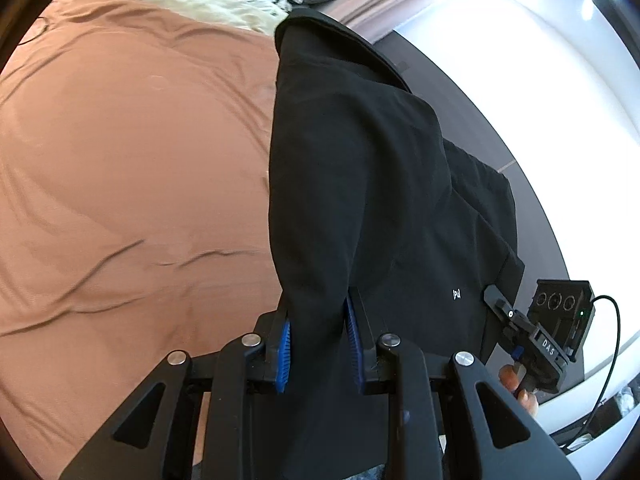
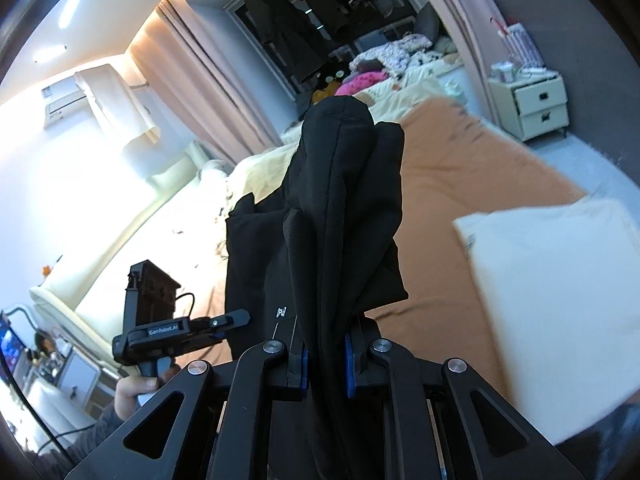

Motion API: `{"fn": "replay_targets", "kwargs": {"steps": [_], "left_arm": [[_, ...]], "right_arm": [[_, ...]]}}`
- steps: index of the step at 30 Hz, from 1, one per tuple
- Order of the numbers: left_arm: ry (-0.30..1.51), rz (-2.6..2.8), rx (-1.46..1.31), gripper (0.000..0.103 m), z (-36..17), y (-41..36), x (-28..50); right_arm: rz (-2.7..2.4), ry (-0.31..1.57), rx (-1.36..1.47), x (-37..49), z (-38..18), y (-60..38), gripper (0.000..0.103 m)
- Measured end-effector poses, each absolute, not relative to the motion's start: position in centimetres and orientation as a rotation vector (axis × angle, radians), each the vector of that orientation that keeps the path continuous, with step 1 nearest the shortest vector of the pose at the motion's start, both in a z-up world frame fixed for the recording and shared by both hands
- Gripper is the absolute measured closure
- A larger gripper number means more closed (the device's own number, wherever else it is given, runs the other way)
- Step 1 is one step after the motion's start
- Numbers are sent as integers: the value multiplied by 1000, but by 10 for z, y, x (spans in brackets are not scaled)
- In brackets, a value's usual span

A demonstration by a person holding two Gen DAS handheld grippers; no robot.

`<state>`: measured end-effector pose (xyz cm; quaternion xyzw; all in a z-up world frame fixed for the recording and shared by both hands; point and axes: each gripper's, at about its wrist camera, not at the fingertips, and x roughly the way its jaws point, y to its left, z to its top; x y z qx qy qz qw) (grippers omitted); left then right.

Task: Fold large clothes
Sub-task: 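Lift the folded shirt with both grippers and carry it toward the clothes stack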

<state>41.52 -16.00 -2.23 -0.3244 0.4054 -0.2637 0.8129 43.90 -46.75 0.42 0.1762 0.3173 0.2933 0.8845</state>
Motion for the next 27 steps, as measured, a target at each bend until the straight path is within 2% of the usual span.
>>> {"fn": "replay_targets", "kwargs": {"steps": [18, 27], "left_arm": [[937, -704, -685, 78, -28, -300, 488], [999, -735, -681, 78, -50, -330, 519]], "right_arm": [[436, 702, 235, 496, 40, -553, 89], [367, 801, 210, 547, 33, -577, 89]]}}
